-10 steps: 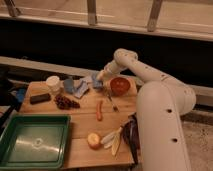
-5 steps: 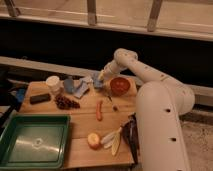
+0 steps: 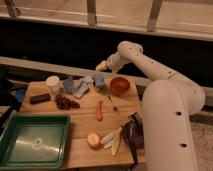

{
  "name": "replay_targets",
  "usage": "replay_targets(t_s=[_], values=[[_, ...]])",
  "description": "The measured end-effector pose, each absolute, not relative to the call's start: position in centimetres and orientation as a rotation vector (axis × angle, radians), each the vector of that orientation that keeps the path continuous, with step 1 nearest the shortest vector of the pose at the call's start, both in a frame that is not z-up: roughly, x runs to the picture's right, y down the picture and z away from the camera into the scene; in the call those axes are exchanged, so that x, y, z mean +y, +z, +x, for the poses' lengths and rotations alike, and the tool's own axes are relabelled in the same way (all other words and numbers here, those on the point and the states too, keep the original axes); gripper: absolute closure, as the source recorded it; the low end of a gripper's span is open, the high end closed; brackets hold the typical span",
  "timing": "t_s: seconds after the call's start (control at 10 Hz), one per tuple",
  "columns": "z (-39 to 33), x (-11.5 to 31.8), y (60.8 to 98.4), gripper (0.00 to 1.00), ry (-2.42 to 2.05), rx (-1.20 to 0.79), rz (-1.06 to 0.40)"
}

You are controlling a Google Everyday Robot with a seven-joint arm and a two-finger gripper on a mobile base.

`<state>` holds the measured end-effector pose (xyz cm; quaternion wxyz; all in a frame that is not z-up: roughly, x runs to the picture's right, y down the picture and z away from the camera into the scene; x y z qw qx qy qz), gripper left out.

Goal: Place sponge in metal cup

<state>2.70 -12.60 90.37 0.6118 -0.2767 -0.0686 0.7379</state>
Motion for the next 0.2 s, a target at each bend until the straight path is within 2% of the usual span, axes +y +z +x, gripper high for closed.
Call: replay_targets(t_s=[0.2], values=[[4.3,-13.1,88.8,0.31,1.735,-0.192,-0.598]])
